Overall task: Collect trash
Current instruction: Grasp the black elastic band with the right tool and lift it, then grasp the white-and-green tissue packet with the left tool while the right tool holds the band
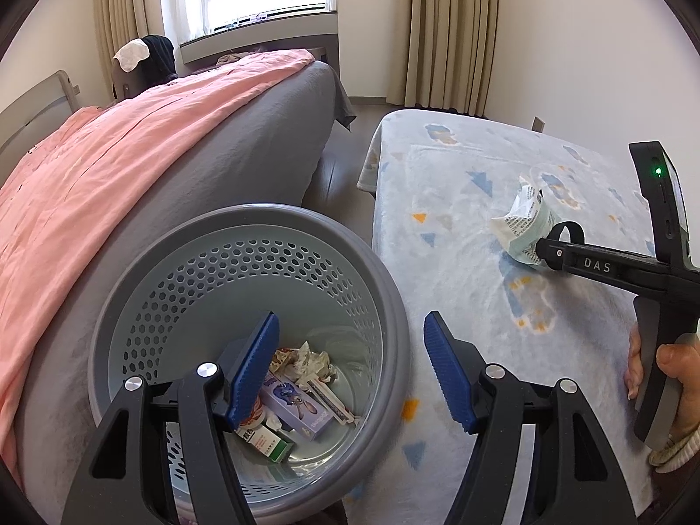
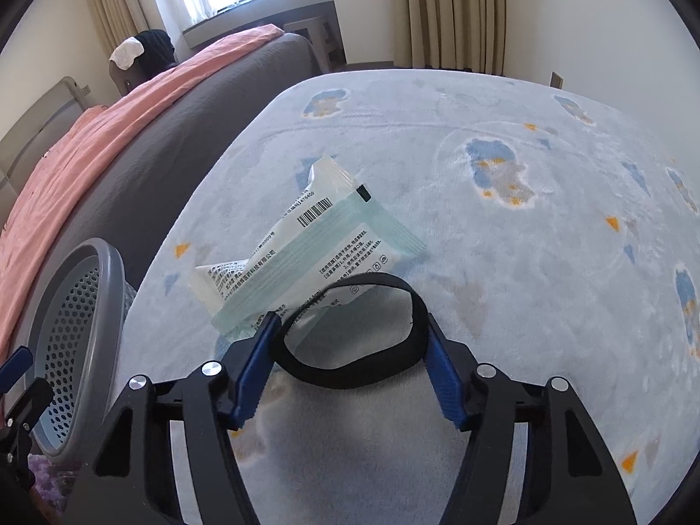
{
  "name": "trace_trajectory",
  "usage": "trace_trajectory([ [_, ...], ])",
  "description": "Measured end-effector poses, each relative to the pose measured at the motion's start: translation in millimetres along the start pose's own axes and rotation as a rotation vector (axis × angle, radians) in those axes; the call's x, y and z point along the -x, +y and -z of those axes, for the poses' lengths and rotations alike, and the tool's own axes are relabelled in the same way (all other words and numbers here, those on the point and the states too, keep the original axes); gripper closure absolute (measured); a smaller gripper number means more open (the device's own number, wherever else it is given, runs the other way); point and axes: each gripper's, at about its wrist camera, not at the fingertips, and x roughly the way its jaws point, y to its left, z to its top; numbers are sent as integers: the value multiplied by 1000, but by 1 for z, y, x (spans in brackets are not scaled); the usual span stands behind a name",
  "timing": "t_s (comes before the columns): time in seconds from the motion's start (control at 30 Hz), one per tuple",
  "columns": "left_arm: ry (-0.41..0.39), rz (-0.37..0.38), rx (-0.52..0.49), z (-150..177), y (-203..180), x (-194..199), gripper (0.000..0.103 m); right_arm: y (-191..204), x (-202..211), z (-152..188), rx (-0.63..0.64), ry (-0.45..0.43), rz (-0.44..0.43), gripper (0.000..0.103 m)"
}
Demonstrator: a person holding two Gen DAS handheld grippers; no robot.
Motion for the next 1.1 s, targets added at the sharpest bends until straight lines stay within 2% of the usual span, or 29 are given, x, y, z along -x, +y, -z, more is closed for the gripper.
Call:
trace_trajectory([
  [0.1, -3, 6, 6, -1, 1, 1, 37, 1, 4, 2, 9, -9, 3, 59],
  [0.17, -5, 7, 3, 0, 0, 2, 37, 1, 5, 2, 10, -8, 3, 79],
  [0.23, -6, 11, -1, 0, -1, 2, 37, -2, 7, 3, 0, -5, -6, 89],
  [0.33, -9, 19, -9, 0, -5, 3, 37, -6, 12, 6, -21, -9, -18, 95],
  [0.77, -44, 126, -84, -19, -62, 7, 37, -37, 50, 15, -128, -45, -33, 96],
  [0.97, -52, 177, -126, -45, -100, -12, 37, -51, 59, 15, -155, -51, -27, 96],
  [1.1, -5, 207, -140, -58, -121, -37, 36, -61, 61, 18, -168, -42, -25, 96],
])
